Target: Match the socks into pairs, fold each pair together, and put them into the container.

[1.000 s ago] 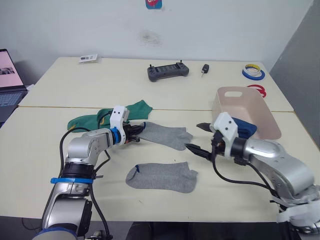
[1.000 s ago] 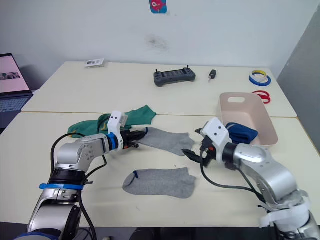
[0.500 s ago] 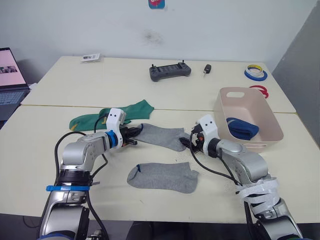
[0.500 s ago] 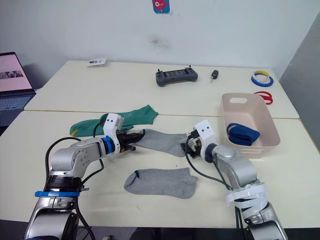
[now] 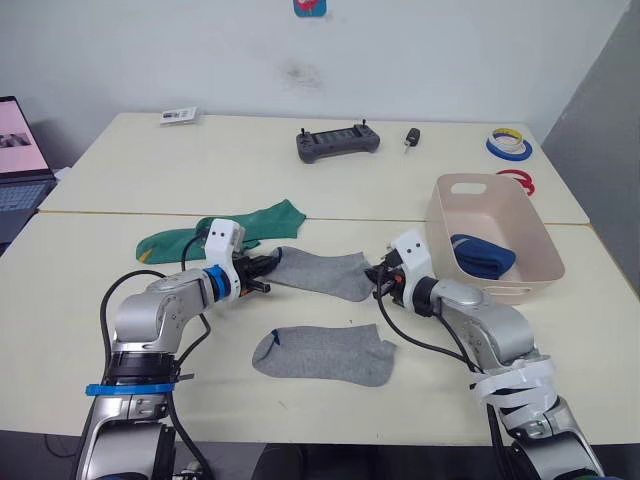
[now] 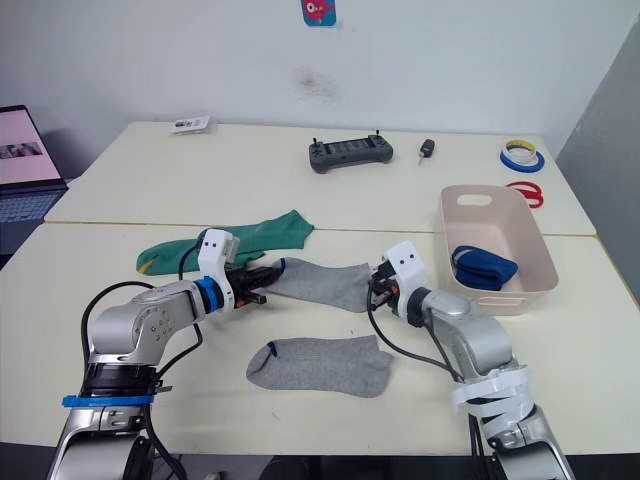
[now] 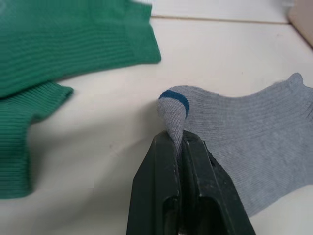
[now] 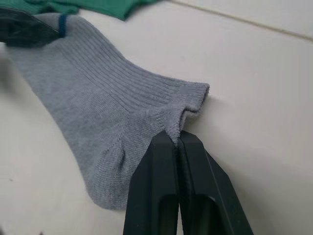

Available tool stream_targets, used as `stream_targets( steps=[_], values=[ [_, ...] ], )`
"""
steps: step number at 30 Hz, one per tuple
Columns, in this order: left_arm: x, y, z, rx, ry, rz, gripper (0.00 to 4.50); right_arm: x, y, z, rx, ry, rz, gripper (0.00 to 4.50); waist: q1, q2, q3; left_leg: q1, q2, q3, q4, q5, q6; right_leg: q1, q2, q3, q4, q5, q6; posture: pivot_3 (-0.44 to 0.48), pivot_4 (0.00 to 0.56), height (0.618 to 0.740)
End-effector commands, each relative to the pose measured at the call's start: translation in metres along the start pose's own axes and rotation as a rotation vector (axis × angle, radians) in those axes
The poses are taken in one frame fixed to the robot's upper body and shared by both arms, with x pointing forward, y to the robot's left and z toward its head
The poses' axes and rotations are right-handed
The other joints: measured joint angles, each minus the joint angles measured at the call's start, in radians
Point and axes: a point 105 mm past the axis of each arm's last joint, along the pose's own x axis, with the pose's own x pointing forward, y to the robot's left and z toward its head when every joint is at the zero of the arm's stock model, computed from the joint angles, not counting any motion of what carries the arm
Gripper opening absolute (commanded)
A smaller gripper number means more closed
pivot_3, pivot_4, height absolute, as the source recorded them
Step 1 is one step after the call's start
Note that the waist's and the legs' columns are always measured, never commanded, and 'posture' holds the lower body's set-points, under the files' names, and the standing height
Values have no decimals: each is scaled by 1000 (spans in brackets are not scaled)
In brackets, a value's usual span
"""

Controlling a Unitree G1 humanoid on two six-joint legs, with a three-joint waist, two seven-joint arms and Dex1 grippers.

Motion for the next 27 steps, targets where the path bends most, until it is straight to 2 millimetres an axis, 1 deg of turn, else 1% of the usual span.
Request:
stream_targets(
  steps=[1, 5, 7, 9, 11, 12, 15, 17, 21, 24, 27],
  values=[
    [-36, -25, 41, 49, -163, -113, 0, -28, 20, 34, -37, -144, 119, 23, 0, 0, 0, 0, 0, 0, 0, 0, 0, 0, 0, 0, -1, 0, 0, 0, 150, 740],
    [-64, -50, 44, 24, -171, -195, 0, -56, 39, 44, -34, -191, 244, 23, 0, 0, 0, 0, 0, -1, -1, -1, 1, 1, 0, 0, -1, 0, 0, 0, 150, 740],
    [-76, -67, 37, 3, -143, -250, 0, -72, 49, 43, -19, -183, 308, 23, 0, 0, 0, 0, 0, -1, -1, -2, 3, 1, 0, 0, -1, 0, 0, 0, 150, 740],
    [-87, -83, 19, -33, -90, -292, 0, -87, 57, 37, -11, -148, 364, 23, 0, 0, 0, 1, 0, -1, 0, -2, 3, 2, -1, 0, -1, 0, 0, 0, 150, 740],
    [-96, -92, -3, -79, -38, -285, 0, -98, 61, 29, -7, -102, 393, 23, -1, 0, 0, 2, 0, 0, 0, -2, 3, 3, -1, 1, -1, 0, 0, 0, 150, 740],
    [-99, -94, -10, -96, -24, -276, 0, -101, 62, 27, -5, -86, 398, 23, -2, 0, 0, 2, 0, 0, -1, -2, 3, 3, -1, 1, -2, 0, 0, 0, 150, 740],
    [-104, -99, -32, -131, 21, -230, 0, -104, 59, 17, -6, -42, 382, 23, -1, 1, 0, 2, 1, -1, -1, -2, 3, 2, 0, 1, -1, 0, 0, 0, 150, 740],
    [-103, -95, -50, -170, 31, -143, 0, -100, 56, 0, -36, 18, 350, 23, -1, 1, 0, 3, 1, -1, -1, -2, 3, 3, 0, 1, -1, 0, 0, 0, 150, 740],
    [-99, -90, -71, -168, 44, -40, 0, -91, 54, -23, -87, 76, 313, 23, 1, 1, 0, 3, 0, 0, -1, -2, 3, 3, 0, 2, -2, 0, 0, 0, 150, 740],
    [-97, -84, -87, -158, 63, 26, 0, -84, 51, -35, -126, 97, 290, 23, 0, 1, 0, 3, -1, 1, -1, -2, 3, 2, 0, 3, -2, 0, 0, 0, 150, 740],
    [-93, -81, -95, -143, 66, 55, 0, -82, 47, -46, -145, 133, 280, 23, 1, 1, 0, 2, 0, 1, -1, -2, 3, 2, 0, 3, -2, 0, 0, 0, 150, 740]
  ],
)
